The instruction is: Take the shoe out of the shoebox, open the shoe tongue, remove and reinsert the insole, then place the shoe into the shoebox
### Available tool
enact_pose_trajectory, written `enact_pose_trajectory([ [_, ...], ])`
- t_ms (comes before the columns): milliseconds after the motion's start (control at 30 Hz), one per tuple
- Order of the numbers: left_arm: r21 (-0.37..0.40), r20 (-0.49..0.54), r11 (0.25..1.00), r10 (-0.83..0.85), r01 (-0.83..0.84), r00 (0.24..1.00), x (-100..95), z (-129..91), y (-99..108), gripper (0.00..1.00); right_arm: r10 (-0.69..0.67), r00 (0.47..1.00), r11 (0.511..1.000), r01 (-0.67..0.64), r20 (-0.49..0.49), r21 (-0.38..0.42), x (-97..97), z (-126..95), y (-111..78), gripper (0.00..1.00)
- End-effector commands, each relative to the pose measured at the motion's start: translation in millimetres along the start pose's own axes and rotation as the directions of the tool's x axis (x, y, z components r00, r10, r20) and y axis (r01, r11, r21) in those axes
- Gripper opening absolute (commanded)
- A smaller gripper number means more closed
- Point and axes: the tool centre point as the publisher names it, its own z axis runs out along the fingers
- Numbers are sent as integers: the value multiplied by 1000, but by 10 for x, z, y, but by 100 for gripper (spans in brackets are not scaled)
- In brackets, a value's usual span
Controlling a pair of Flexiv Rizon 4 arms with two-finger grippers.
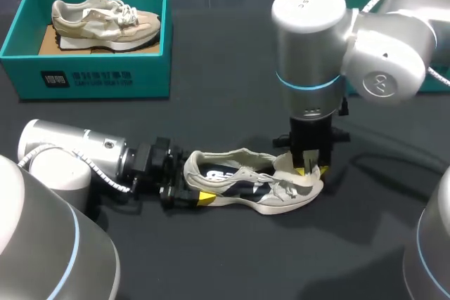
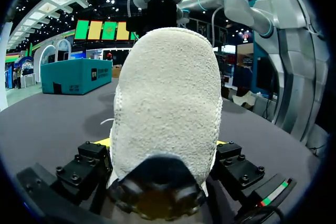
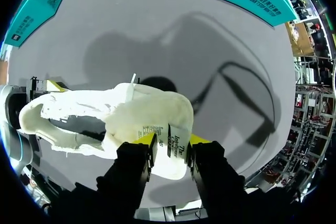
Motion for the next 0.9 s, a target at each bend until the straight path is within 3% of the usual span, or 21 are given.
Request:
enact_pose_trajectory([
  [33, 0, 2, 1000, 0, 0, 1000, -3, -4, 15, 0, 6, 1000, 1000, -6, 7, -1, 9, 12, -22, 40],
  [100, 0, 2, 1000, 0, 0, 1000, -3, -4, 15, 0, 12, 1000, 1000, -12, 14, 2, 4, 14, -24, 48],
  [533, 0, 2, 1000, 0, 0, 1000, -3, -4, 15, 0, 61, 990, 998, -65, 126, 22, -182, -90, -24, 58],
  [733, 0, 2, 1000, 0, 0, 1000, -3, -4, 15, 0, 73, 983, 997, -74, 171, -3, -249, -371, -61, 66],
  [900, 0, 2, 1000, 0, 0, 1000, -3, -4, 15, 0, 46, 985, 997, -36, 167, -64, -204, -679, -96, 62],
])
